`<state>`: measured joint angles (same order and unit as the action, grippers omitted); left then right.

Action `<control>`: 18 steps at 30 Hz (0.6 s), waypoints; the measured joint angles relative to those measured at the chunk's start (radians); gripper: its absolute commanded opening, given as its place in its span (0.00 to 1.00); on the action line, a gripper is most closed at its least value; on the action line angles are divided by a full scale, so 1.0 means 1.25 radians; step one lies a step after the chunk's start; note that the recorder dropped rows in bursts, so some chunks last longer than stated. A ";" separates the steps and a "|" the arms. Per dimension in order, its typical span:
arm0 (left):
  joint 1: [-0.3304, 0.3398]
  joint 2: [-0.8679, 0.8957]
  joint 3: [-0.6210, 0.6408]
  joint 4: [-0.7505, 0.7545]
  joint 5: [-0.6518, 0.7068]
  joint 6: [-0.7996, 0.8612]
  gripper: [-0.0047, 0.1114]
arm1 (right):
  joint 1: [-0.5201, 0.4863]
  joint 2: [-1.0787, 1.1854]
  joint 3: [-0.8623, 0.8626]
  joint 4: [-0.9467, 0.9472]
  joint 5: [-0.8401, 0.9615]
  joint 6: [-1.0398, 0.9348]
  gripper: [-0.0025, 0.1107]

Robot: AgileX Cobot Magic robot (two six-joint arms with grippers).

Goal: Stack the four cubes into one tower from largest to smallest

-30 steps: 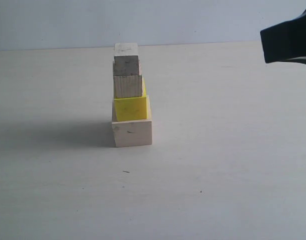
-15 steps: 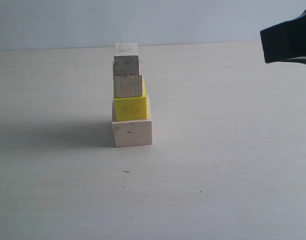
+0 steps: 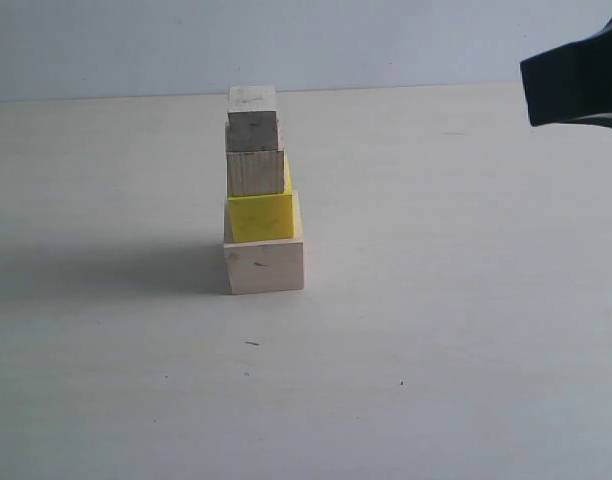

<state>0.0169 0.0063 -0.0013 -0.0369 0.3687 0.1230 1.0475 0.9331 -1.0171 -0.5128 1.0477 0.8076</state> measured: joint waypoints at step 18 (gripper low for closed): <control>0.000 0.000 0.000 0.000 0.000 0.000 0.05 | -0.771 -0.225 0.000 0.190 -0.034 -0.325 0.02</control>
<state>0.0169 0.0063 -0.0013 -0.0369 0.3687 0.1230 0.0832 0.6513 -1.0171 -0.2756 1.0053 0.4011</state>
